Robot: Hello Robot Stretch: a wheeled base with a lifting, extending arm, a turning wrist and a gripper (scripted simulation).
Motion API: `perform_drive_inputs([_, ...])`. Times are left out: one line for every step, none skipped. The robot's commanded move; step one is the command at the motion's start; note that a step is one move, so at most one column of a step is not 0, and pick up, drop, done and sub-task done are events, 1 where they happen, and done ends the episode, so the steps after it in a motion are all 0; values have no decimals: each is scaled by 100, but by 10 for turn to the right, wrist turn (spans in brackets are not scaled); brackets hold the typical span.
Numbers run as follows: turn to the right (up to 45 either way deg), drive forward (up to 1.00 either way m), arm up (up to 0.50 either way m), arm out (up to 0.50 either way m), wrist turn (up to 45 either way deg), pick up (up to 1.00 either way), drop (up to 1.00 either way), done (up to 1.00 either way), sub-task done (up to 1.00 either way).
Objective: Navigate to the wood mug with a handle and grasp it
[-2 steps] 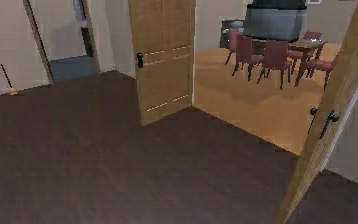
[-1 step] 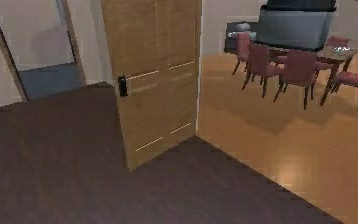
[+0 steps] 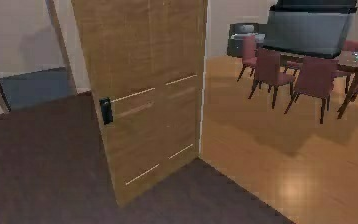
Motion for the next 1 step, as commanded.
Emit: perform_drive_inputs([270, 0, 0, 0, 0, 0, 0, 0, 0])
